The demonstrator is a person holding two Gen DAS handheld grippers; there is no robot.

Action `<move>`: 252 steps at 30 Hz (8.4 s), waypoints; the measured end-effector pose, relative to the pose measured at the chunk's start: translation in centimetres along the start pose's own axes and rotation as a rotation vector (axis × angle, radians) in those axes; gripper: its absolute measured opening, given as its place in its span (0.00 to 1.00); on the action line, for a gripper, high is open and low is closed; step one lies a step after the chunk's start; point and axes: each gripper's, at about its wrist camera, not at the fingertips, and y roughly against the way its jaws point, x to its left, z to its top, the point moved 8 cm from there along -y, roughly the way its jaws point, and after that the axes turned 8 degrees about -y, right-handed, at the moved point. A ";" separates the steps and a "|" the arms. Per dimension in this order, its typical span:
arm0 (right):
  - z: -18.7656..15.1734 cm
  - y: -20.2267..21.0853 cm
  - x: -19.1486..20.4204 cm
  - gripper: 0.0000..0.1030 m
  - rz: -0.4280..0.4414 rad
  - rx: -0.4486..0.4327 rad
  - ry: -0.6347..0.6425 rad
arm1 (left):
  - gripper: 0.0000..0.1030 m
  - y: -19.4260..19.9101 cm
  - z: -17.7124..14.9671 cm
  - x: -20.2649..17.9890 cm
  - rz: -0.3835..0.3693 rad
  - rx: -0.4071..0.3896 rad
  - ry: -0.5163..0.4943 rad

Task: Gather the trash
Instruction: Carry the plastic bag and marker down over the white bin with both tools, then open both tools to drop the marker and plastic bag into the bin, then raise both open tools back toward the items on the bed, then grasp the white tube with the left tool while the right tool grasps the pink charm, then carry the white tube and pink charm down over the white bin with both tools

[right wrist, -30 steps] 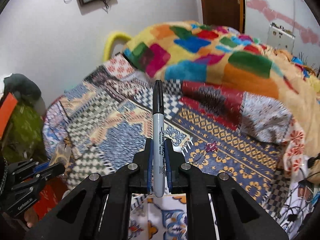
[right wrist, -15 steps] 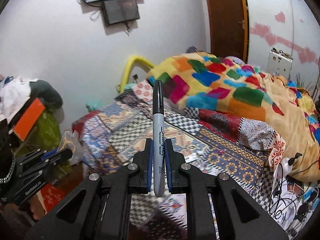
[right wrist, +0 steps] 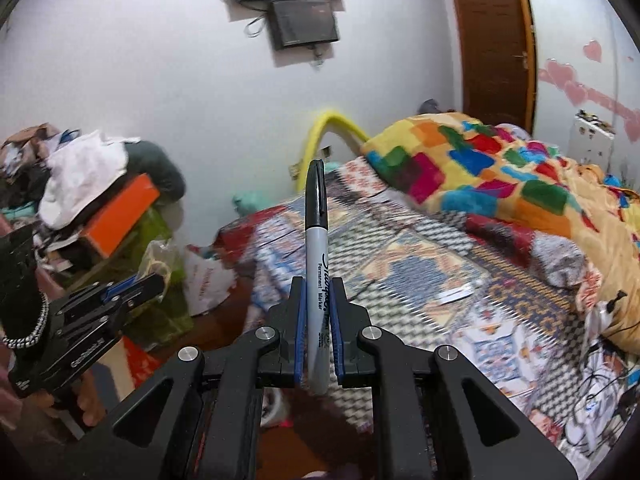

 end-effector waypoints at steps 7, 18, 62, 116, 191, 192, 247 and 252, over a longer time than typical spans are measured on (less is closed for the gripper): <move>-3.3 -1.5 5.5 0.10 0.054 0.055 0.028 | 0.09 3.0 -3.6 4.9 0.059 0.030 0.042; -9.1 -5.8 12.1 0.10 0.095 0.181 0.083 | 0.10 3.1 -10.5 10.6 0.104 0.152 0.114; -19.1 -21.2 11.6 0.24 0.072 0.624 0.169 | 0.32 -11.4 -26.1 13.8 0.110 0.653 0.223; -4.8 -2.0 -20.3 0.34 -0.290 0.134 -0.105 | 0.38 -19.9 -1.2 -16.3 -0.158 0.297 -0.169; 5.0 -2.0 -24.2 0.24 -0.336 -0.069 -0.071 | 0.21 -24.3 5.4 -22.8 -0.251 0.145 -0.280; 5.2 -1.4 -23.5 0.24 -0.333 -0.079 -0.064 | 0.21 -23.4 5.7 -22.4 -0.248 0.138 -0.274; -13.1 -13.0 15.0 0.24 0.102 0.311 0.226 | 0.21 -1.9 -17.5 13.8 0.142 0.301 0.194; -15.7 -16.3 15.3 0.24 0.100 0.403 0.230 | 0.21 -3.8 -21.2 14.8 0.131 0.381 0.249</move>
